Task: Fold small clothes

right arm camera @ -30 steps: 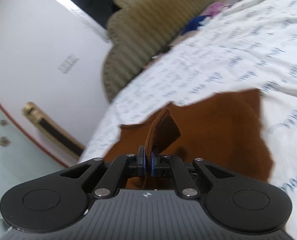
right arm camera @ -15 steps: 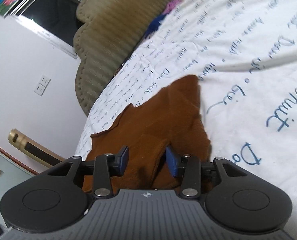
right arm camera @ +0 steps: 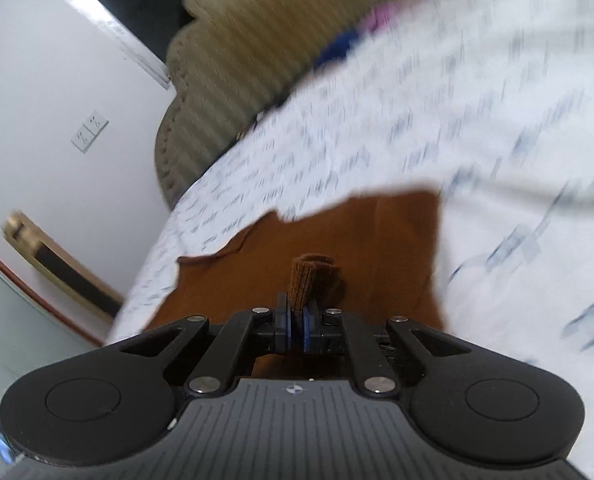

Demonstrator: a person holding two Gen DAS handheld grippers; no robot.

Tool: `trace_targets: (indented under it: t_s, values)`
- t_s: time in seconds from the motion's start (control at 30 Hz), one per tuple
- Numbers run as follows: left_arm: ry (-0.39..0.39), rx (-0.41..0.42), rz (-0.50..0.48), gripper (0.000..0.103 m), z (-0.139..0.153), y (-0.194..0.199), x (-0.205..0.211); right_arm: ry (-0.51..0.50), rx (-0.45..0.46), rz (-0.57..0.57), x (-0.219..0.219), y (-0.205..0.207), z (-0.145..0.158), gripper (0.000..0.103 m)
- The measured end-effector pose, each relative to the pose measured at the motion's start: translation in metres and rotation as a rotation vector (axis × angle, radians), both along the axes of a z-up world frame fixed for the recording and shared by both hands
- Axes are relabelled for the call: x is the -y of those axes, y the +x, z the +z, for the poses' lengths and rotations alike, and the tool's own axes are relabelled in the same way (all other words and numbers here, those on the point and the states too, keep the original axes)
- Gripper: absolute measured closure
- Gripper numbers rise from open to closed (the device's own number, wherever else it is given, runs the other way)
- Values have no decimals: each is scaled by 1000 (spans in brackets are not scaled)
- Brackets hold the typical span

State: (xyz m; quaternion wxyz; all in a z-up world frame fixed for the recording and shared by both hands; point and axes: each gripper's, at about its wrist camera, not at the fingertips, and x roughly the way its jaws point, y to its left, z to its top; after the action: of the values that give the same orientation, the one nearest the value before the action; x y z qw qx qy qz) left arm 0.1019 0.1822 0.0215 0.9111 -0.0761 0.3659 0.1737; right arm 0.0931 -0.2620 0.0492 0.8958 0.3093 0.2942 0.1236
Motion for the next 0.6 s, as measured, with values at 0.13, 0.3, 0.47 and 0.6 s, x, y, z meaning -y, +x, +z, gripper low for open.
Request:
trace_targets:
  t_s: [0.13,0.3,0.47,0.6]
  values:
    - [33,8,15,0,0,-1,6,-190,28,-121,0,-33,7,92]
    - [-5,-9,11,0,6,-5,0,-30,-104,-183,28,-34,-17,75]
    - [14,52,1,0,29,-8,-3,-71,50,-175,24,-49,18,57]
    - [60,53,-62,0,30,8,6,-60,12,49,-23,-16,18,57]
